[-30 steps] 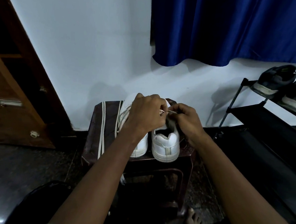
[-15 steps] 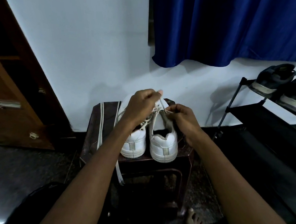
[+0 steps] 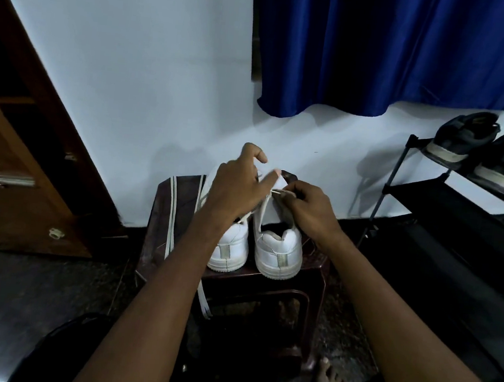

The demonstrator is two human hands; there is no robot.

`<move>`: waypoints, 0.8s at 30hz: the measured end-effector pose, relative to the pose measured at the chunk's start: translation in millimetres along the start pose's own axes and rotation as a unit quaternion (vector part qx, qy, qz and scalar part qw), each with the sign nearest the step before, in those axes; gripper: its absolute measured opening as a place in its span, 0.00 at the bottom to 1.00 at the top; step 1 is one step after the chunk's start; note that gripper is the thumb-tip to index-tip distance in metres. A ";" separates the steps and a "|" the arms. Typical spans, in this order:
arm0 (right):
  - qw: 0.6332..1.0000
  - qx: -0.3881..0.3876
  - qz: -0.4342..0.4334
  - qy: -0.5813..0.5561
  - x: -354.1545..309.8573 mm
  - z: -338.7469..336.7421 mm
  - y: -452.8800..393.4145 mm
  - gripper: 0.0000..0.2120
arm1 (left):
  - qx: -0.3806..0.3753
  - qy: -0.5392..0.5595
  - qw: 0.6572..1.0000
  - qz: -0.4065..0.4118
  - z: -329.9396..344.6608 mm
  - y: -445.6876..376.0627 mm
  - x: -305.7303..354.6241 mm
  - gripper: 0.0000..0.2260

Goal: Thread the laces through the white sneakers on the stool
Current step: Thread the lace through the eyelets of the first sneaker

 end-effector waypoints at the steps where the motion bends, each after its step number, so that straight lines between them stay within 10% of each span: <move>1: 1.000 0.000 -0.001 0.003 -1.1 0.0 0.3 0.05 | -0.023 -0.065 0.998 0.012 6.6 1.5 -0.3 0.17; 9: 1.000 0.002 -0.002 -0.026 0.3 0.2 -0.7 0.06 | -0.004 -0.203 0.977 0.064 20.4 -1.5 5.6 0.04; 12: 1.000 0.002 -0.005 -0.017 -0.2 -0.9 -0.6 0.06 | 0.018 0.039 0.998 0.037 11.5 -4.8 1.6 0.08; 17: 1.000 0.001 -0.004 -0.019 -2.2 -0.8 0.3 0.07 | 0.063 0.418 0.906 0.011 -7.2 0.9 6.8 0.11; 24: 1.000 -0.008 -0.005 -0.005 -3.8 0.0 1.9 0.05 | -0.021 -0.052 0.998 0.013 15.1 4.4 4.4 0.15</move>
Point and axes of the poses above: each hand's wrist, its own y-axis away from the middle knuckle, its own z-axis out of the palm, x = y × z, the point moved 5 cm from there along -y, towards the middle knuckle, and after that the axes turned 10 degrees about -x, right-handed, at the moved point
